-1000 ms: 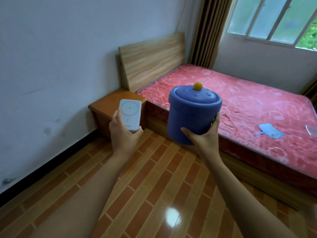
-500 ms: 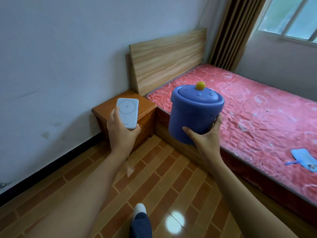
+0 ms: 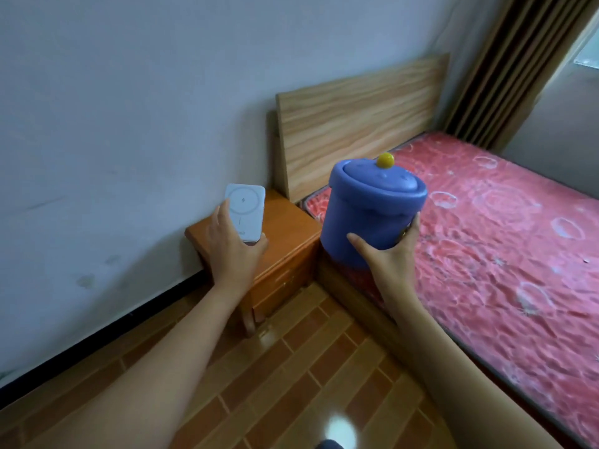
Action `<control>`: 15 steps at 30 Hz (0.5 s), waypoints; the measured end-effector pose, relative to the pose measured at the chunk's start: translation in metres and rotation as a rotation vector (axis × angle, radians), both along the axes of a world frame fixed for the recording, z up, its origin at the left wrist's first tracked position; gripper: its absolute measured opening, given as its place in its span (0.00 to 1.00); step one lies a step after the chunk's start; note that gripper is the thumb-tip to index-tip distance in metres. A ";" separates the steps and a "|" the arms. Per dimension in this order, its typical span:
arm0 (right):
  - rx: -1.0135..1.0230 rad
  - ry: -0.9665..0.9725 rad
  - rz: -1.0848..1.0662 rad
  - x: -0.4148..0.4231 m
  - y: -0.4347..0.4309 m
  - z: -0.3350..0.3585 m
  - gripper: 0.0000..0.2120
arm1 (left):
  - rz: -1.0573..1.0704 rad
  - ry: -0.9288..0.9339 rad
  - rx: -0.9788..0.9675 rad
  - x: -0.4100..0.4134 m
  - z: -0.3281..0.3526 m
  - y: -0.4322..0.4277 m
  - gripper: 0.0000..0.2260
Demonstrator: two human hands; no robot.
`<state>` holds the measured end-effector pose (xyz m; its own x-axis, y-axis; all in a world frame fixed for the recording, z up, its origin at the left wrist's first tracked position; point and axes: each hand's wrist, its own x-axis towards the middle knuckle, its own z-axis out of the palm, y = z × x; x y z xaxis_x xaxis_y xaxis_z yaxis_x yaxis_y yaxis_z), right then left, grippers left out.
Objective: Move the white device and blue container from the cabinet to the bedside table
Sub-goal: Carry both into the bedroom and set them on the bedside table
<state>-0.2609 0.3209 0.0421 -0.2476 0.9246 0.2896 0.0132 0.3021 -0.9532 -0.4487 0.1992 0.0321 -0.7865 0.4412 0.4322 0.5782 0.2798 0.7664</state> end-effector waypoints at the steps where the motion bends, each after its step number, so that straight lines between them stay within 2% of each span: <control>1: 0.000 0.009 0.018 -0.011 0.011 -0.001 0.52 | 0.012 0.000 -0.002 -0.010 -0.002 0.007 0.34; 8: -0.020 0.014 0.162 -0.098 0.095 -0.023 0.52 | 0.175 -0.001 -0.064 -0.073 -0.029 0.057 0.35; 15: -0.043 -0.076 0.362 -0.182 0.186 -0.065 0.52 | 0.357 -0.060 -0.137 -0.120 -0.070 0.135 0.34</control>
